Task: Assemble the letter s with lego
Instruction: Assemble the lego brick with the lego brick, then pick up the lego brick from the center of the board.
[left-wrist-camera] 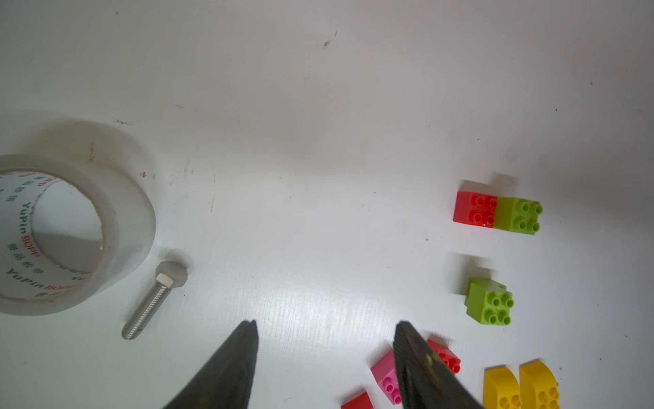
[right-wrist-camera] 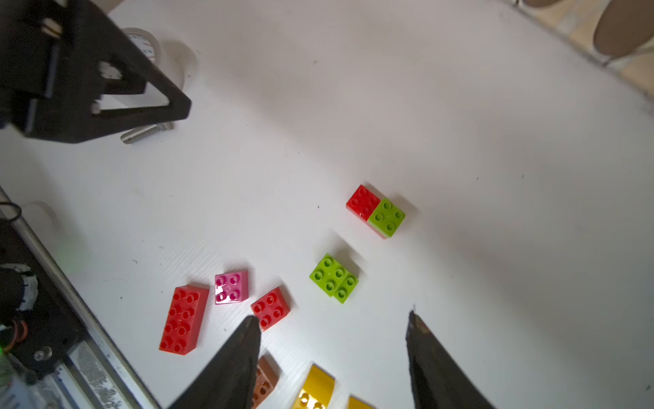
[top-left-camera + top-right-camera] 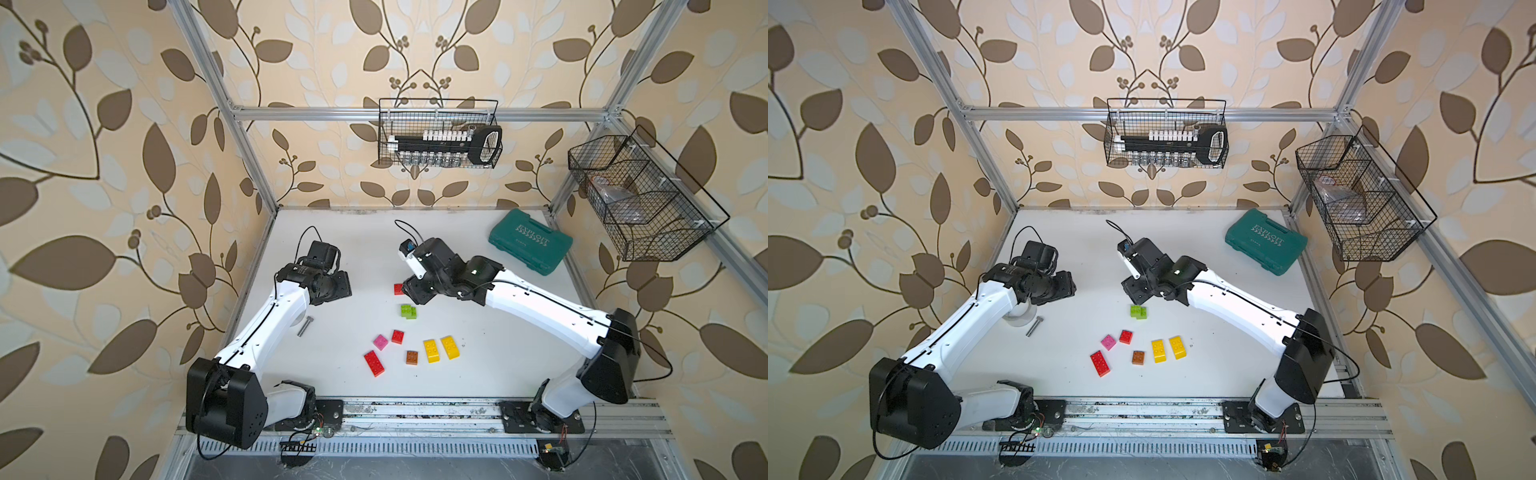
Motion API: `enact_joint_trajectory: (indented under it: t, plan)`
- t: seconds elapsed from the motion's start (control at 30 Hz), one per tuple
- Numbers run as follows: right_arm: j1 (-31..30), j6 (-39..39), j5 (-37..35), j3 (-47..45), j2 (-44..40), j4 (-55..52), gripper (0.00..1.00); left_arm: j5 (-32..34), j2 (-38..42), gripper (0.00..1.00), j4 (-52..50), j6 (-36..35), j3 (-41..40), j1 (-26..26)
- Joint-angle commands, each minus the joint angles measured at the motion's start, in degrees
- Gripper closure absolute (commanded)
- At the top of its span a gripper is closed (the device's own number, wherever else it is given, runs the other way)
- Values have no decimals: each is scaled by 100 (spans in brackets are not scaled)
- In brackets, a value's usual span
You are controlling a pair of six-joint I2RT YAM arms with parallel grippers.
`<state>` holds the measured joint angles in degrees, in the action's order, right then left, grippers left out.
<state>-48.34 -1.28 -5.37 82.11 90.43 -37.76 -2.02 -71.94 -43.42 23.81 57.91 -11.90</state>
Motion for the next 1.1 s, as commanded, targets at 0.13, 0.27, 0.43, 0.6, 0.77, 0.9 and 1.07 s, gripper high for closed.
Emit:
enact_joint_trajectory:
  t: [0.13, 0.27, 0.43, 0.6, 0.77, 0.9, 1.07]
  plan:
    - [246, 3384, 1000, -94, 441, -440, 38, -519, -30, 37, 211, -275, -7, 74]
    - [256, 4310, 1003, -215, 688, -874, 38, -708, -72, 38, 278, -299, -36, 74]
    - [348, 4773, 1024, -230, 1251, -964, 38, -800, -135, 38, 308, -310, -25, 73]
    - [467, 4965, 1298, -198, 1622, -693, 38, -799, -118, 38, 325, -309, -43, 74]
    - [549, 5097, 1530, -92, 1871, -526, 37, -790, -127, 37, 325, -316, -52, 74]
    - [562, 5129, 1690, -91, 2006, -418, 37, -783, -126, 37, 325, -316, -43, 74]
    - [560, 5044, 1715, -71, 2212, -289, 37, -774, -129, 37, 325, -316, -52, 72]
